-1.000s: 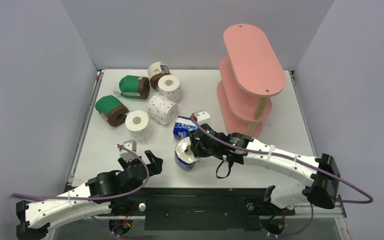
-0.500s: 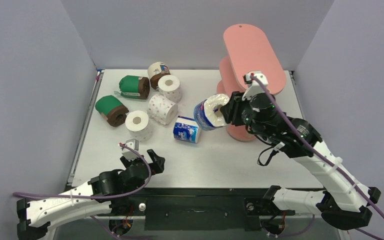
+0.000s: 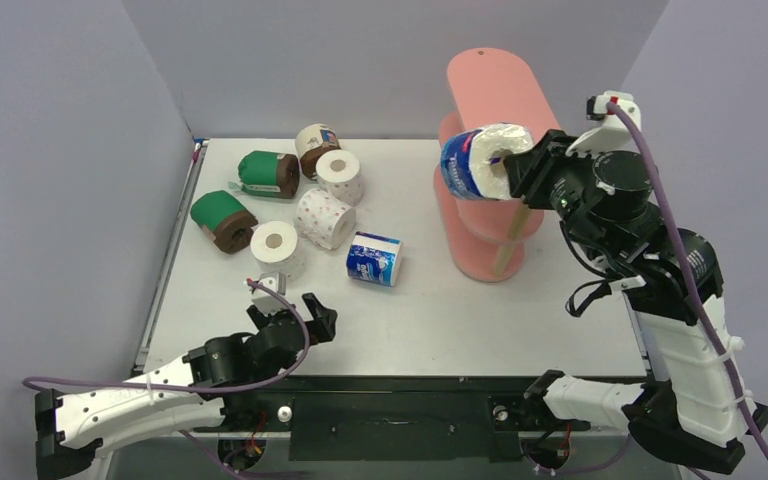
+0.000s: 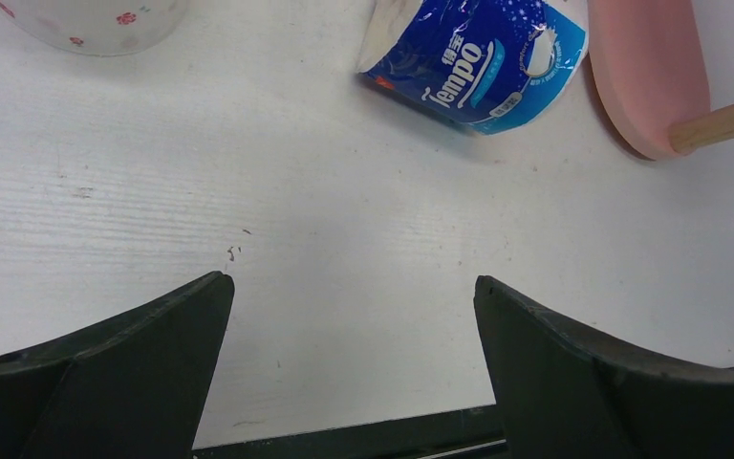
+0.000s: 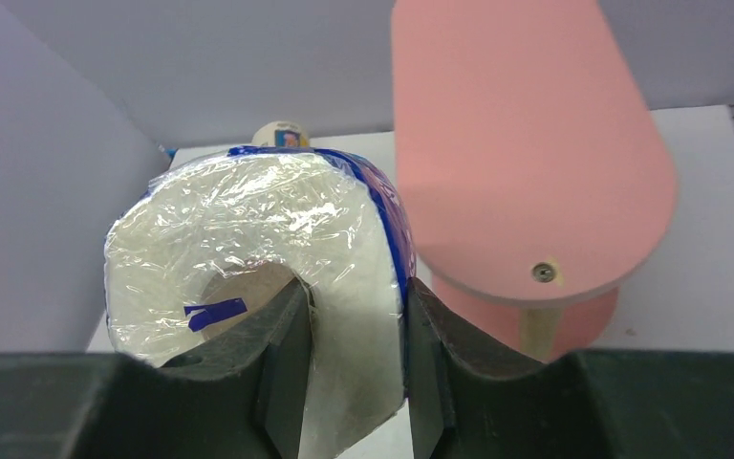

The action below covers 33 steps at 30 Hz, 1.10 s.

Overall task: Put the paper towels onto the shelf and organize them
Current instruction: Place the paper towel on the shelf.

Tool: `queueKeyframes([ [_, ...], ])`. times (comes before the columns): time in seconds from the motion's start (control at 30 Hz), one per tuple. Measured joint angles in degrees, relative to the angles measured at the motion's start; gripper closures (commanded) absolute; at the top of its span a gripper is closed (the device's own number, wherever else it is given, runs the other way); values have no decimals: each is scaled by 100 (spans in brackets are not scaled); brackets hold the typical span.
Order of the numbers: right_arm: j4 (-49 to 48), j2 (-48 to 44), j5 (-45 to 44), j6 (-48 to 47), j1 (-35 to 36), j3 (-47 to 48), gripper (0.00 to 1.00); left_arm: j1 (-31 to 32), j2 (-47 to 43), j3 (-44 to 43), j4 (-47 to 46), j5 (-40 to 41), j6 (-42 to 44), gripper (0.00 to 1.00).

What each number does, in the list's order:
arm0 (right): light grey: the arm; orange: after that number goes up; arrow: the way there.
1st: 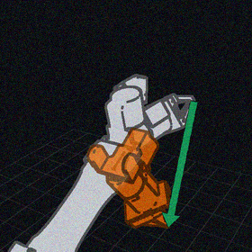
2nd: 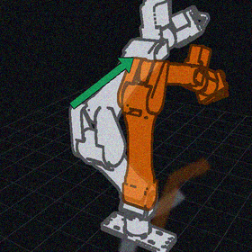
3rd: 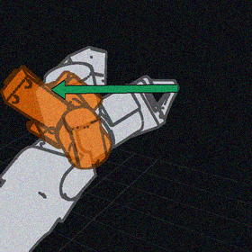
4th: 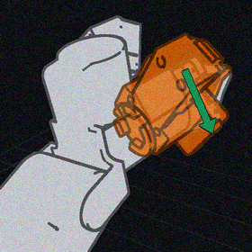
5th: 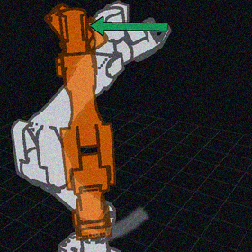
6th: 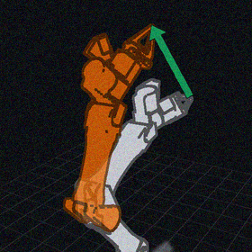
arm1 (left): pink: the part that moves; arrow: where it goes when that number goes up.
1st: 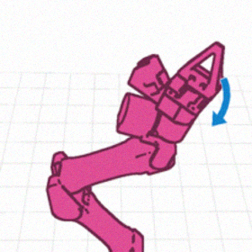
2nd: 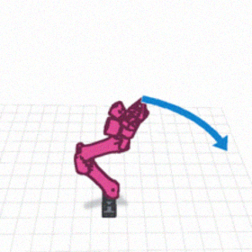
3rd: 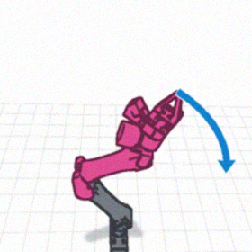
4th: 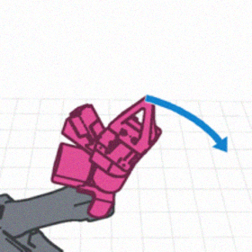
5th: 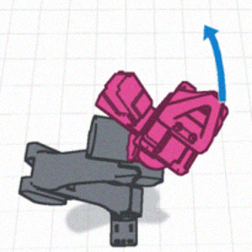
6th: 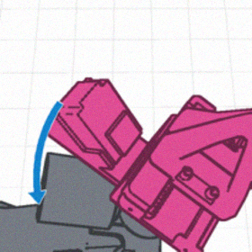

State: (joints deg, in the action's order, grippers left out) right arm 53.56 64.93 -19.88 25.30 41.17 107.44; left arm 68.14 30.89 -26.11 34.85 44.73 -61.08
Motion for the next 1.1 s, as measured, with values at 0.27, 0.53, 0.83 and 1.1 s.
queueKeyframes([
  [0.27, 225, -2, -166, -17, -1215, 160, 71, -39, 498, -116, -291, -98, 181, 3],
  [0.53, 356, 127, 179, 109, -2144, 328, 71, -149, 874, -192, -686, -323, 341, 3],
  [0.83, 354, 568, 647, 286, -2647, 540, 70, -415, 1167, -199, -1027, -691, 487, 3],
  [1.1, 354, 780, 820, 369, -2739, 540, 68, -673, 1276, -201, -1241, -1058, 610, 3],
])
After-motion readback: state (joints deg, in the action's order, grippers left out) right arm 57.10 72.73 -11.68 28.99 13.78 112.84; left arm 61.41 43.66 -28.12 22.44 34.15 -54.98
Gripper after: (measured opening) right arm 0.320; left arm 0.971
